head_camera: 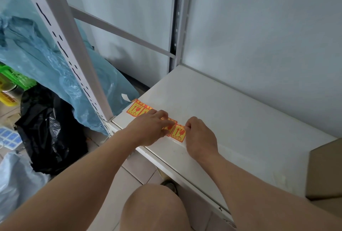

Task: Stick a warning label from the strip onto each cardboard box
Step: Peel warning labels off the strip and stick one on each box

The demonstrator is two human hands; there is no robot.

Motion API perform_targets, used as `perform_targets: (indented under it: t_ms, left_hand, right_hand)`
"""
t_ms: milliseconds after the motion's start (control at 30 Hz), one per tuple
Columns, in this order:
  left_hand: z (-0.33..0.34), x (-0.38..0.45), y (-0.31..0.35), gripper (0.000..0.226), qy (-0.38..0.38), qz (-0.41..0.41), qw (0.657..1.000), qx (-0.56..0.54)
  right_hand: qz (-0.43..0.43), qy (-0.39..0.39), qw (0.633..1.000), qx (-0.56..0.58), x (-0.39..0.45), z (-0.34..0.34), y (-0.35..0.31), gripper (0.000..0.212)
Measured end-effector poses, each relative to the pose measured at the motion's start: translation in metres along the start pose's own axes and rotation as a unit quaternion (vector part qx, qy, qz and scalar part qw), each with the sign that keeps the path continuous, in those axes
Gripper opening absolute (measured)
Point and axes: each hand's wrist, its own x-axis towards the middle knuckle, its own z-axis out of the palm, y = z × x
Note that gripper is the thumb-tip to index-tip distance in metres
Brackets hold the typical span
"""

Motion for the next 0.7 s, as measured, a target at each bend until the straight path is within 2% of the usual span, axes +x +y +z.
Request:
perform_targets:
  t_ms: [267,433,600,700]
  left_hand:
    - [0.004,-0.002,-0.001,0.047,0.007,0.001,1.000,-0.002]
    - [0.006,-0.002,-0.002,0.048,0.007,-0.001,1.000,0.006]
    - [0.004,0.000,-0.001,0.046,-0.005,0.000,1.000,0.008]
    - [-0.001,0.000,0.002,0.047,-0.018,0.000,1.000,0.013]
  right_hand:
    - [0.007,0.003,0.996,0.090,-0.001,0.004,0.006,0.017]
    - [-0.023,-0.004,0.998,0.060,0.000,0.003,0.011,0.013]
    - [-0.050,-0.017,0.994,0.095,-0.011,-0.001,0.019,0.011]
    - [-0.041,0.004,0.992,0.117,-0.019,-0.009,0.025,0.010]
